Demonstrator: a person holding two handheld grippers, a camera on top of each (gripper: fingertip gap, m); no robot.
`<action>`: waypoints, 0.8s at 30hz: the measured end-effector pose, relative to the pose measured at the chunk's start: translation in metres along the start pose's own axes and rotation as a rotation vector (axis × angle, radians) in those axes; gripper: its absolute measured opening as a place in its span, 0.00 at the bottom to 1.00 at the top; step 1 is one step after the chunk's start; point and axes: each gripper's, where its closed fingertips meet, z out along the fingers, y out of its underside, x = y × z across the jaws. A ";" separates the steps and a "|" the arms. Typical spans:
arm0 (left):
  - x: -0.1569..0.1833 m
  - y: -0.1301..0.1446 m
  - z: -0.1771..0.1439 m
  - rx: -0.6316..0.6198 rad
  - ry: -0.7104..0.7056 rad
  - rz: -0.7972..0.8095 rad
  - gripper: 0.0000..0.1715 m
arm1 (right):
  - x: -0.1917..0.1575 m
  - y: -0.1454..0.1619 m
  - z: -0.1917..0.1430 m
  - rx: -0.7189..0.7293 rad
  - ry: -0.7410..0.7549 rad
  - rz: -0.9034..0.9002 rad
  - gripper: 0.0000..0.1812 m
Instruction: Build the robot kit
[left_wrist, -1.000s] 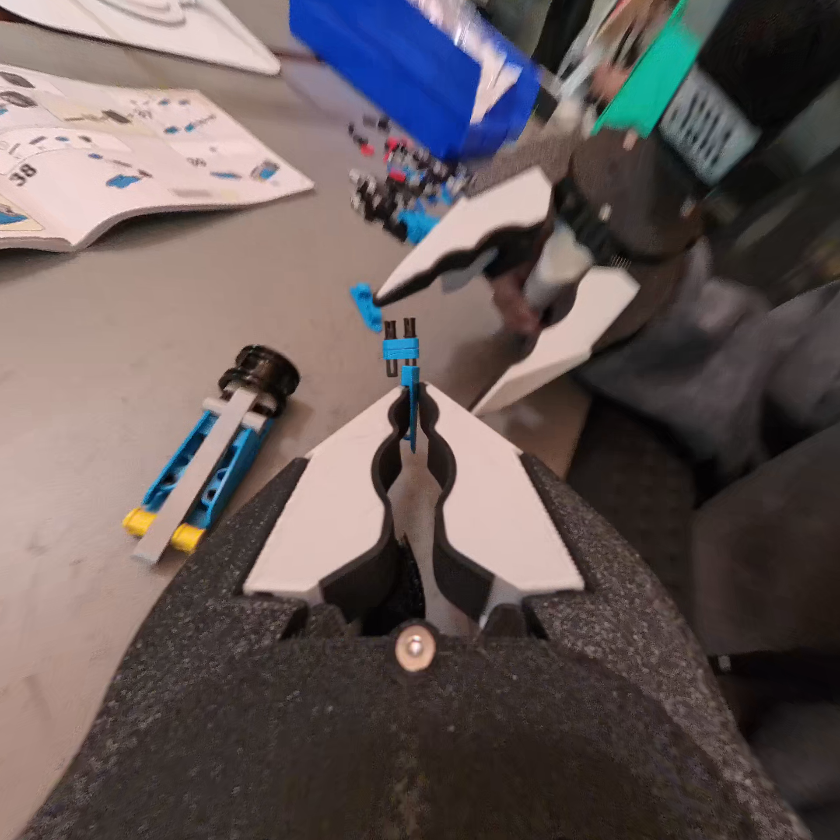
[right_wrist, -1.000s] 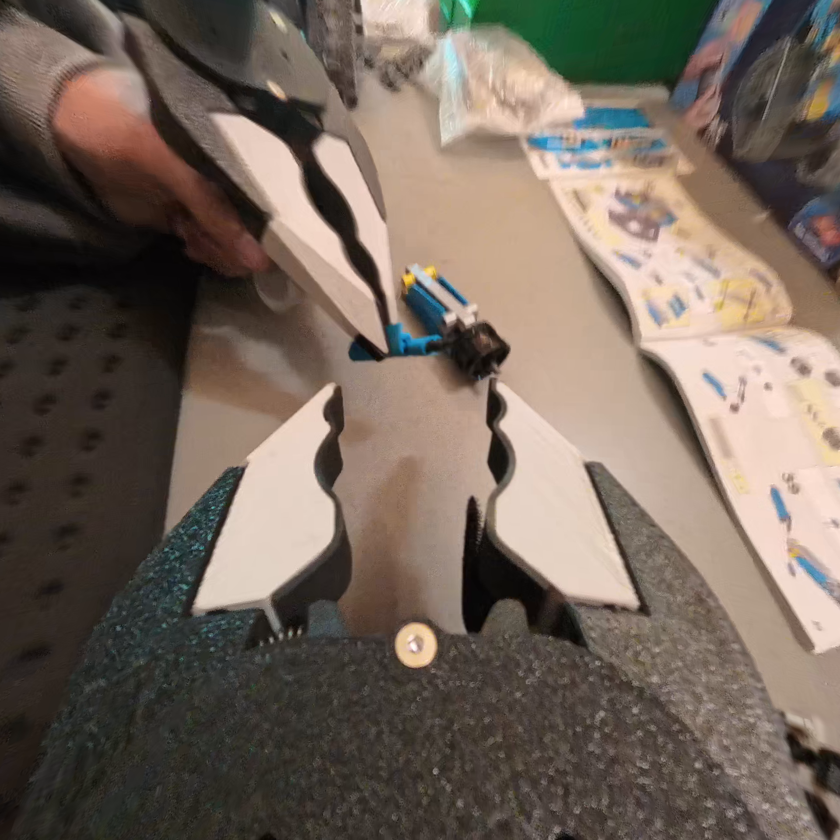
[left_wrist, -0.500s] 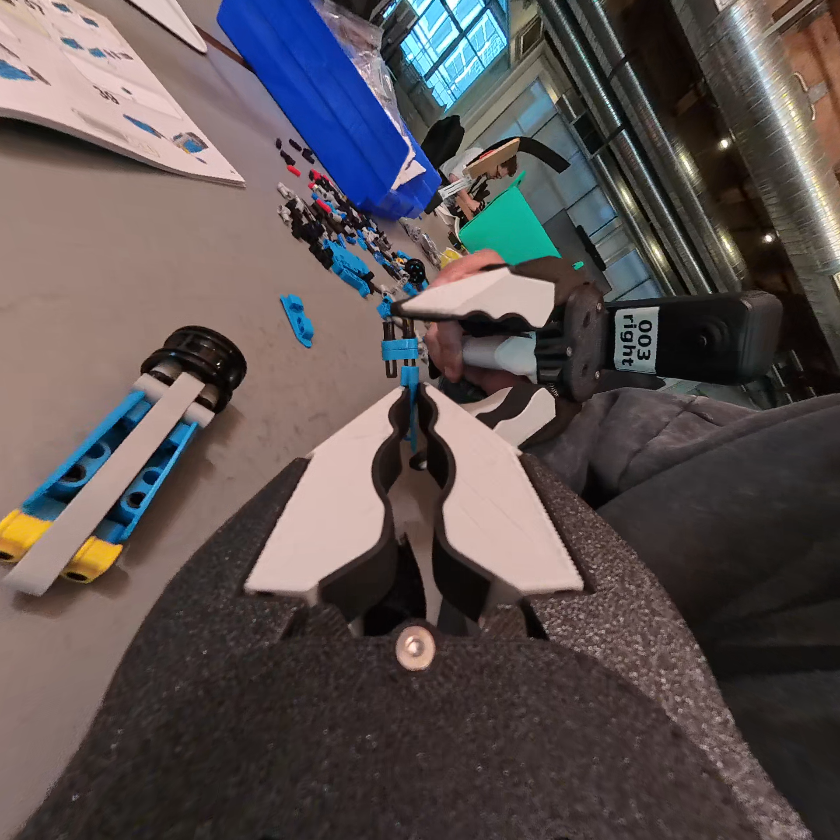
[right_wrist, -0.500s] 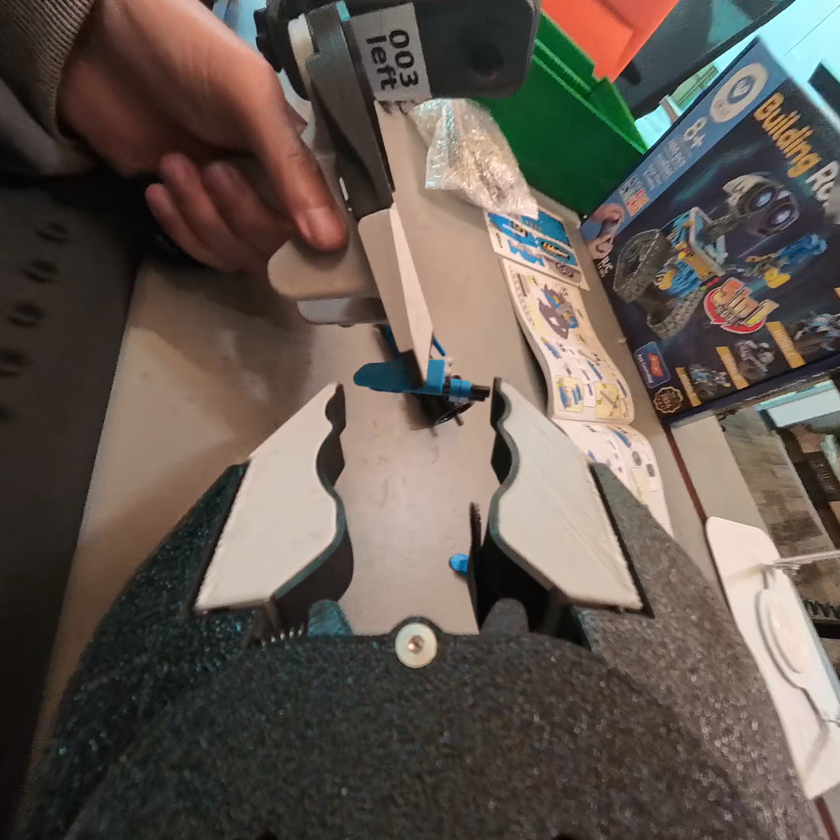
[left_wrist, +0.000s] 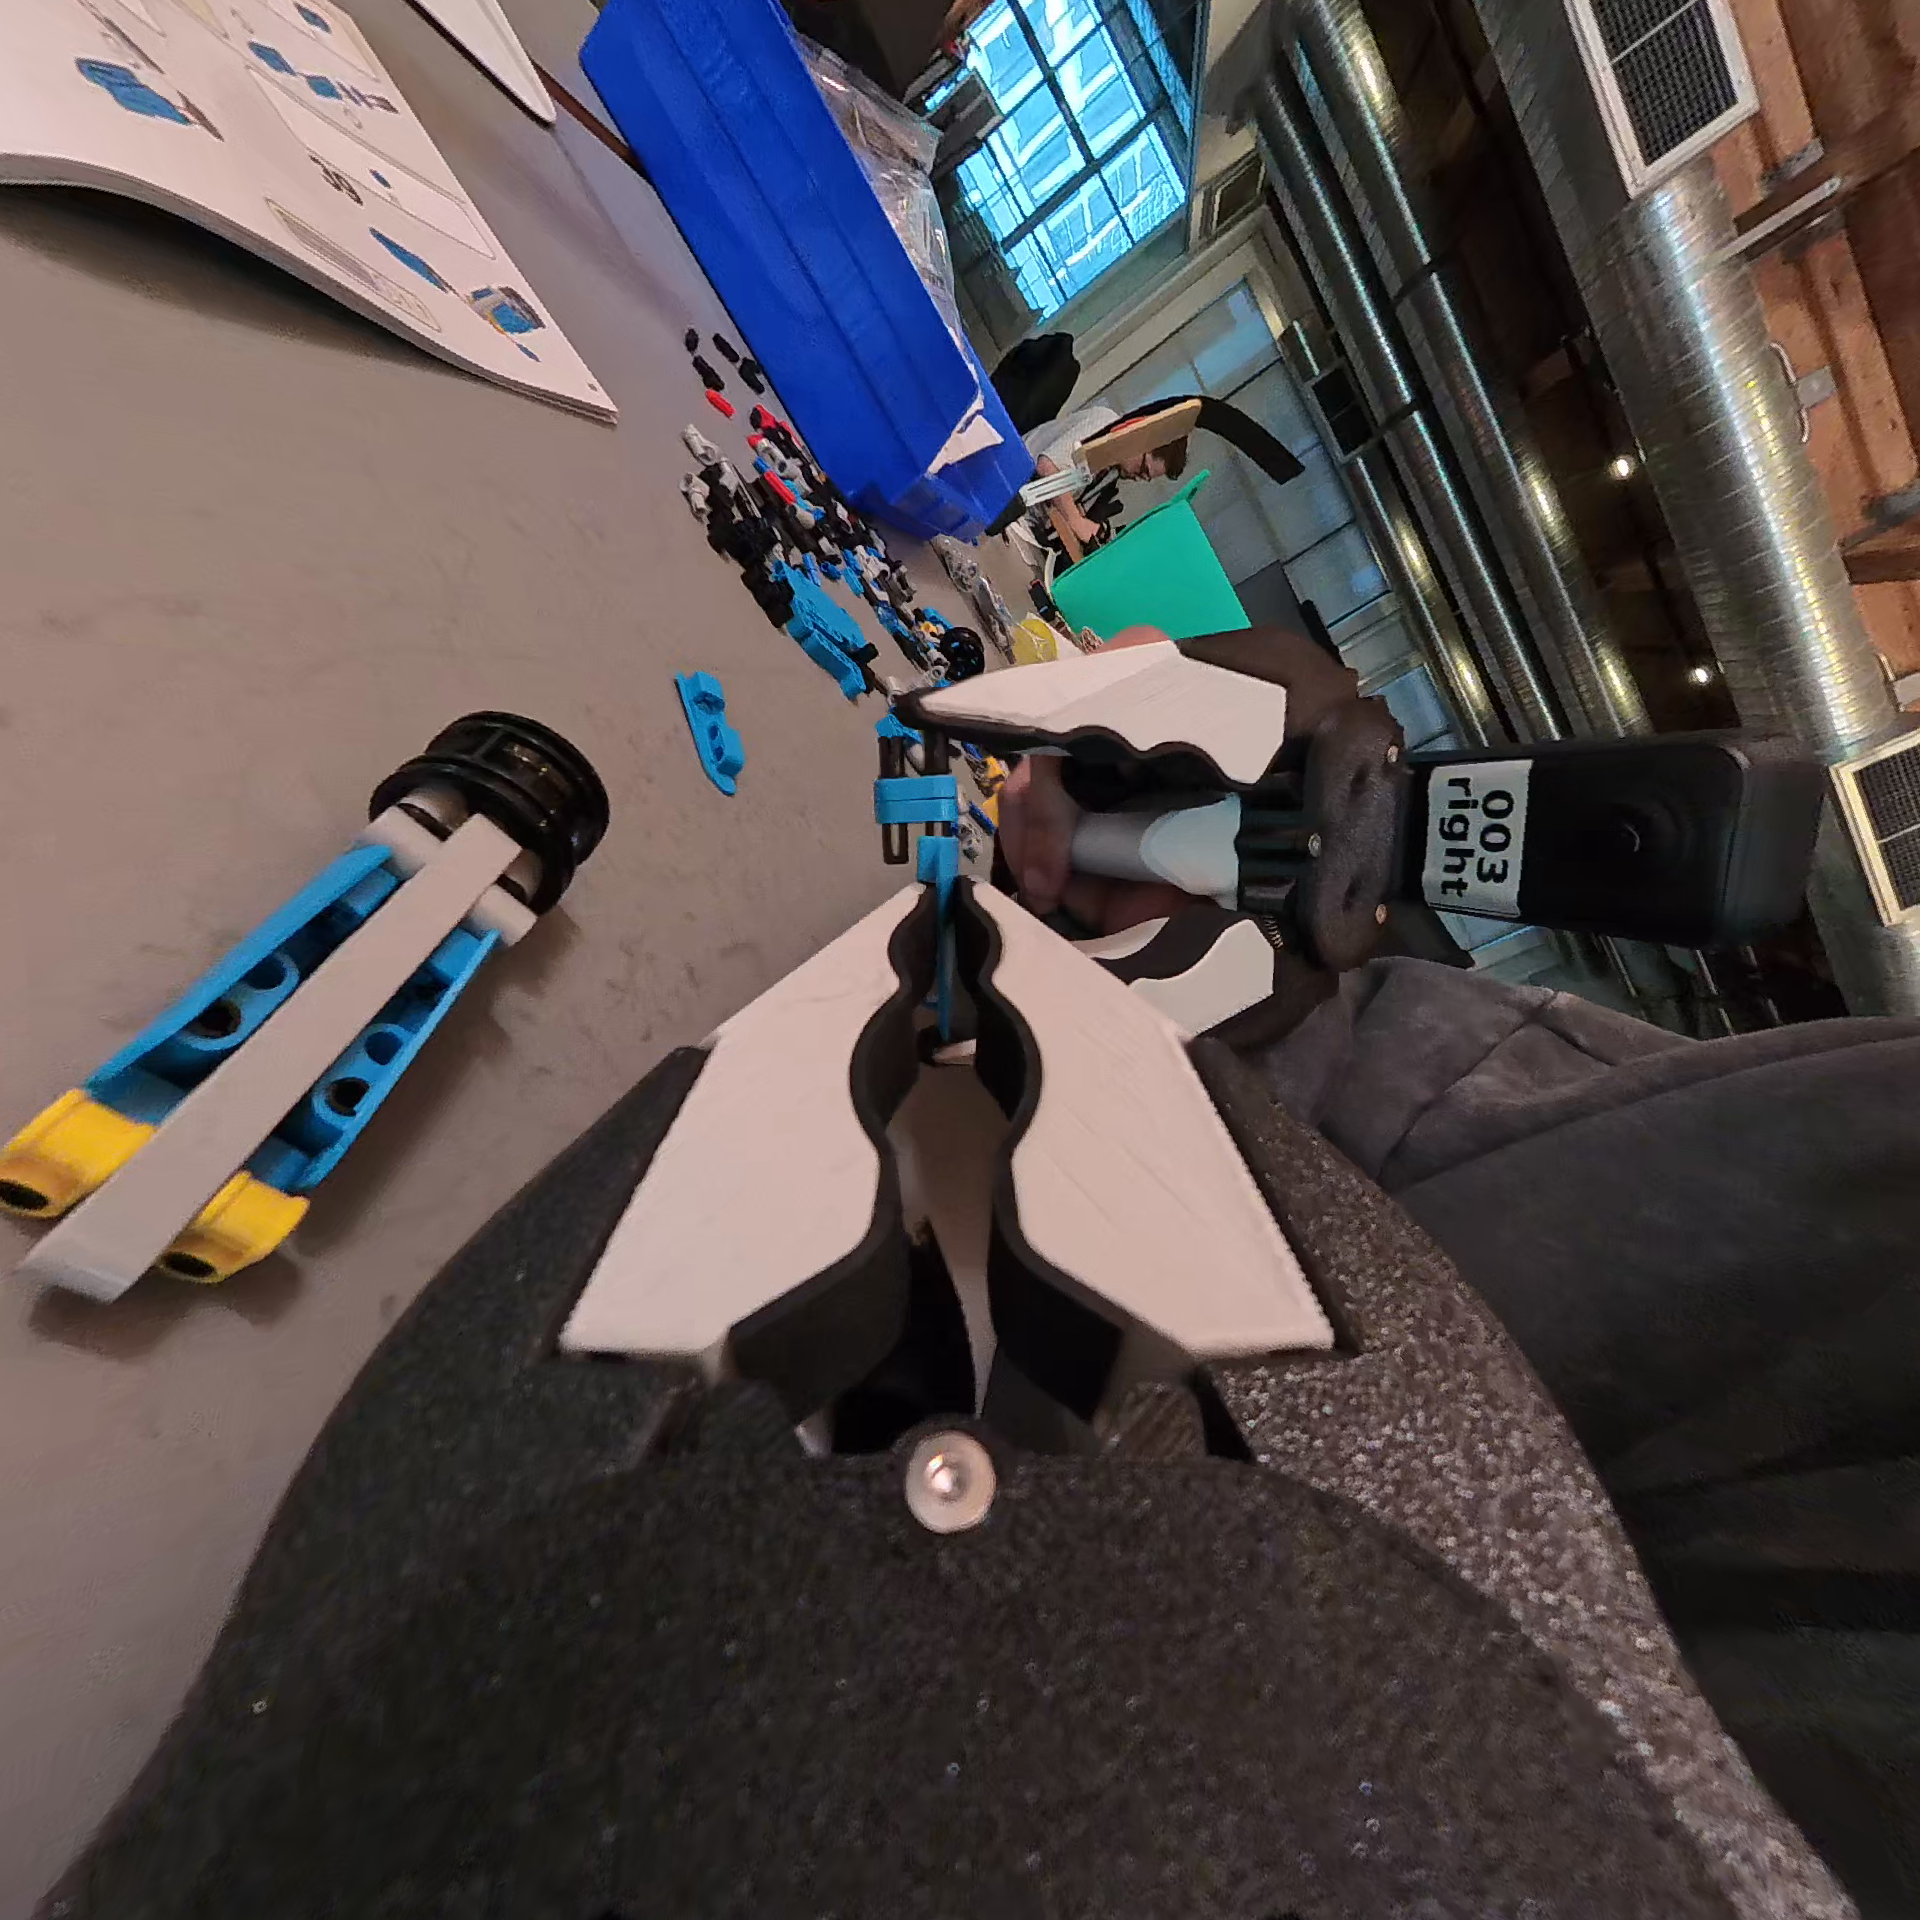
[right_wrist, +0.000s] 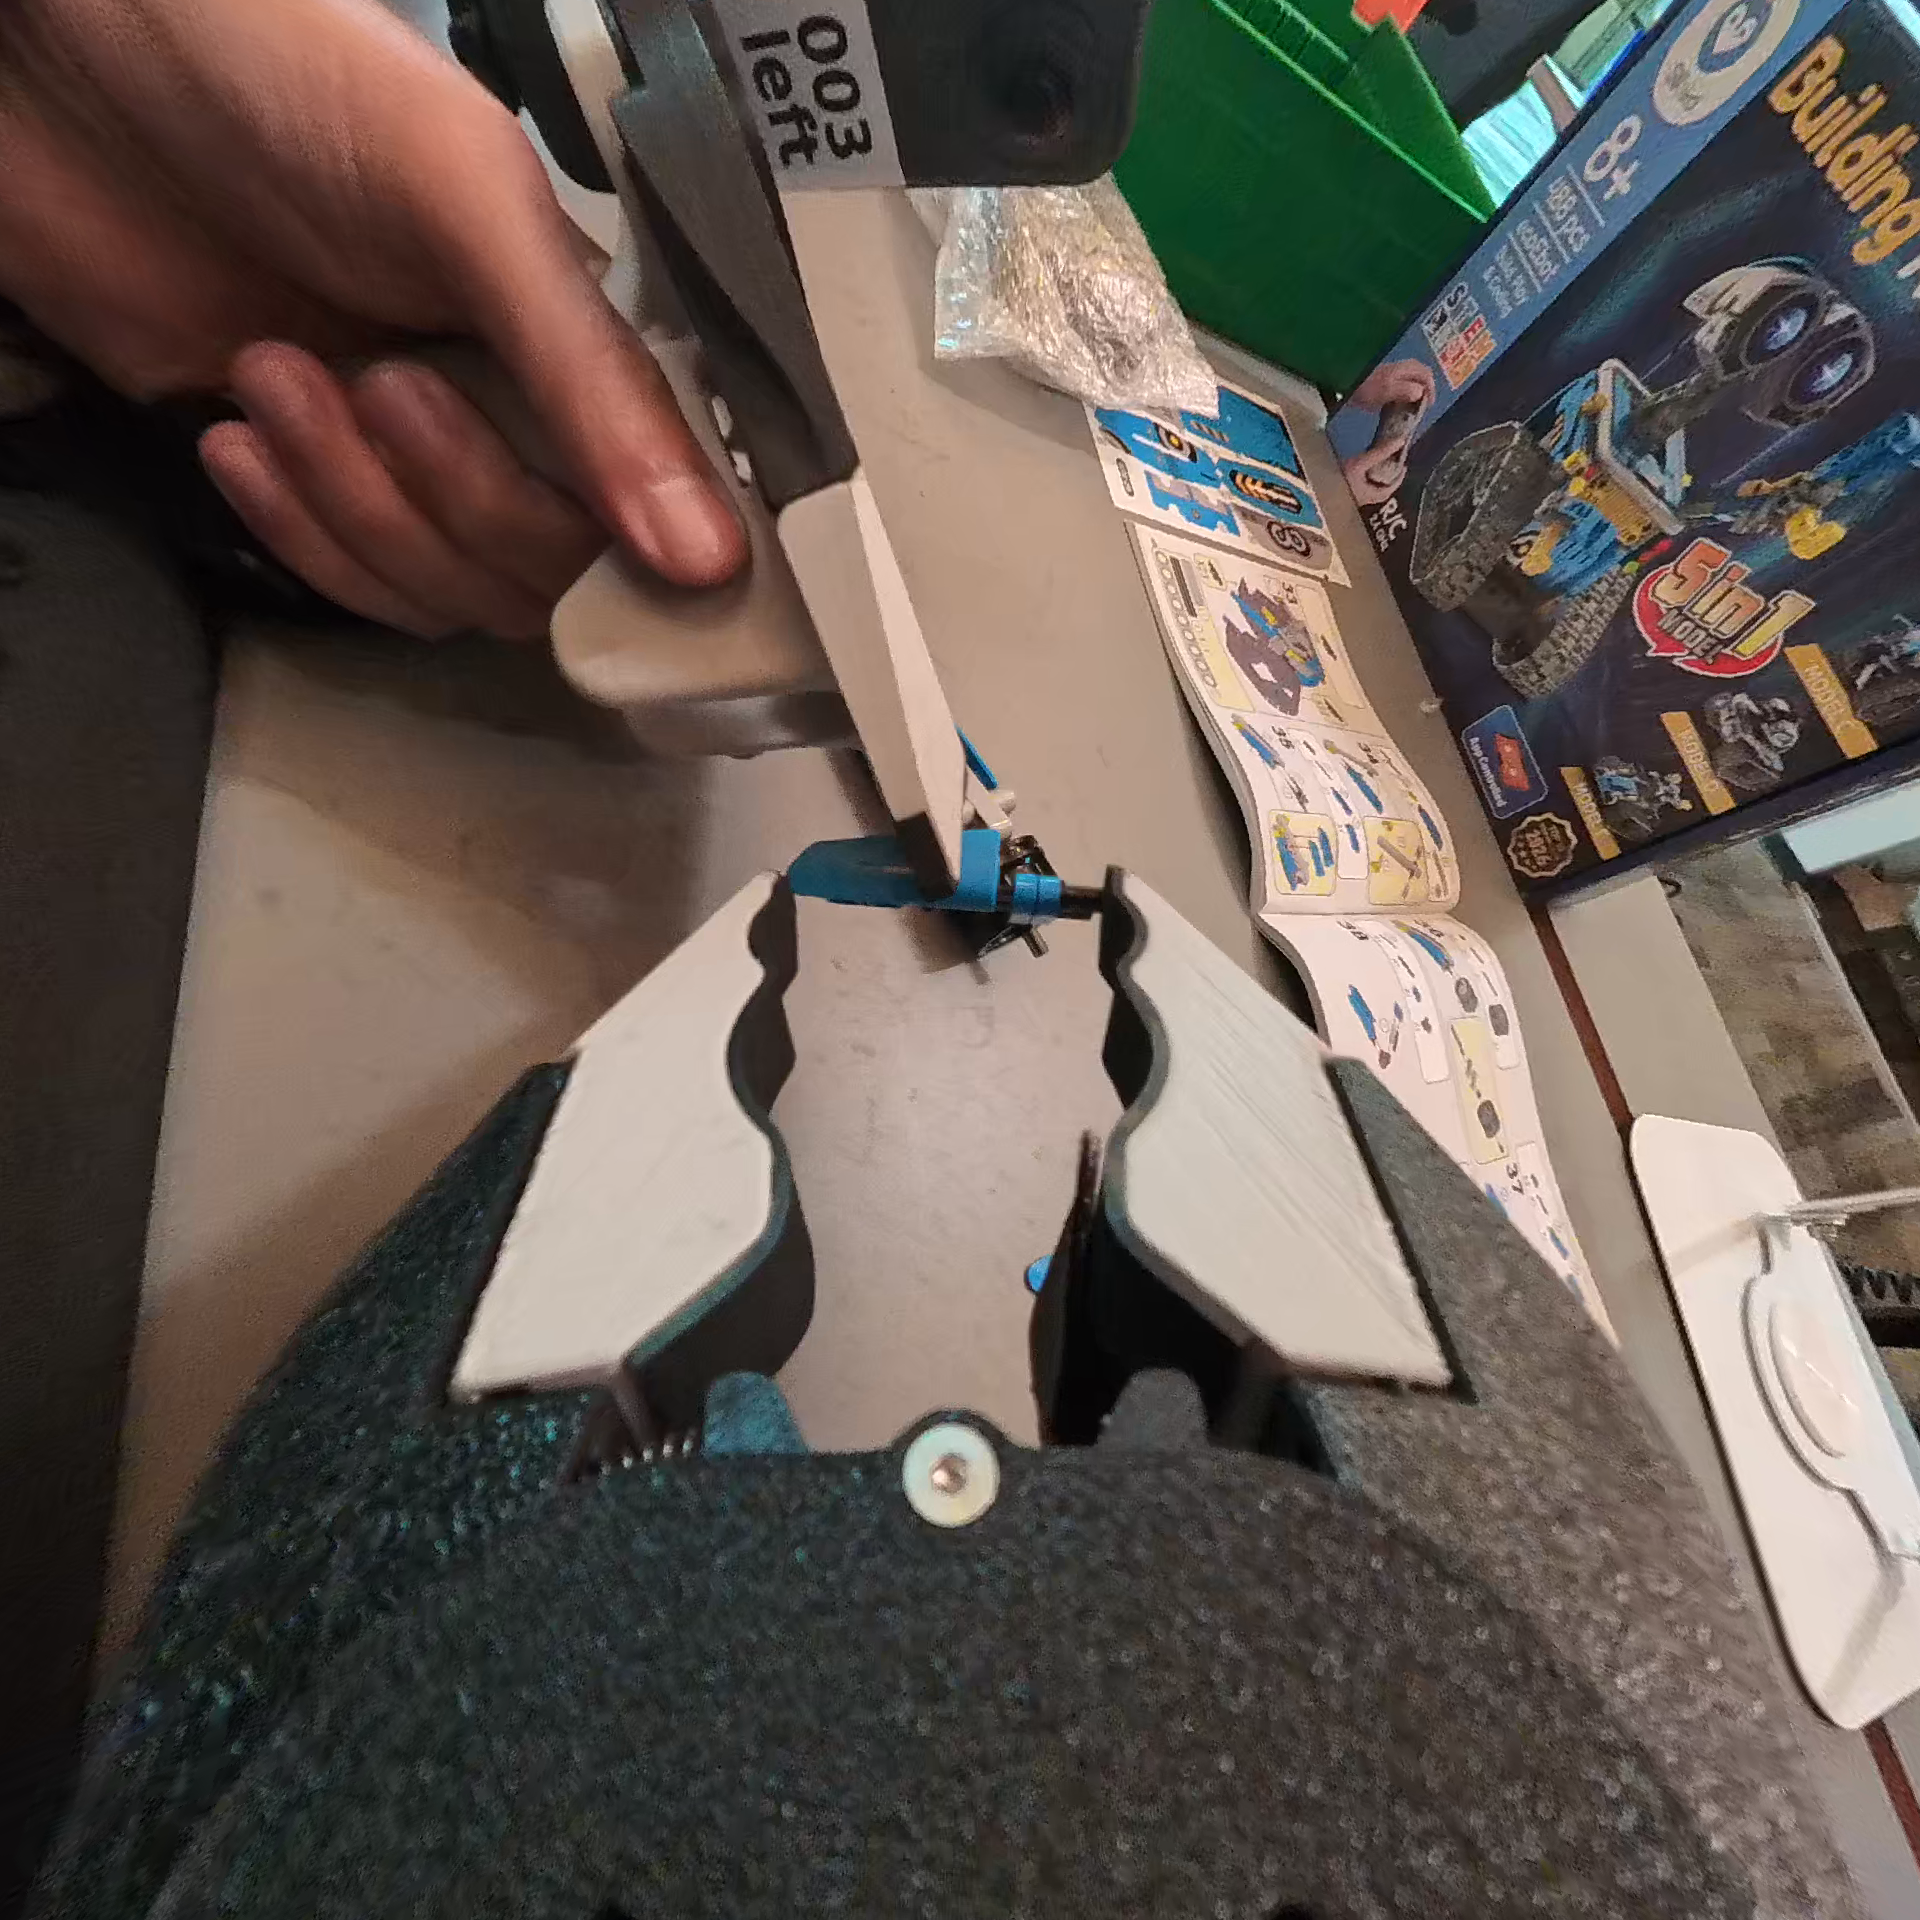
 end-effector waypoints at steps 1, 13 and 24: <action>0.000 0.000 0.000 0.004 0.000 -0.002 0.00 | 0.000 0.000 0.000 -0.002 0.002 0.001 0.32; -0.004 -0.008 -0.004 0.067 0.029 -0.121 0.00 | 0.005 -0.003 0.003 -0.040 0.055 0.001 0.31; 0.000 -0.007 -0.004 0.059 0.059 -0.129 0.00 | 0.004 -0.004 0.002 -0.001 -0.043 0.144 0.31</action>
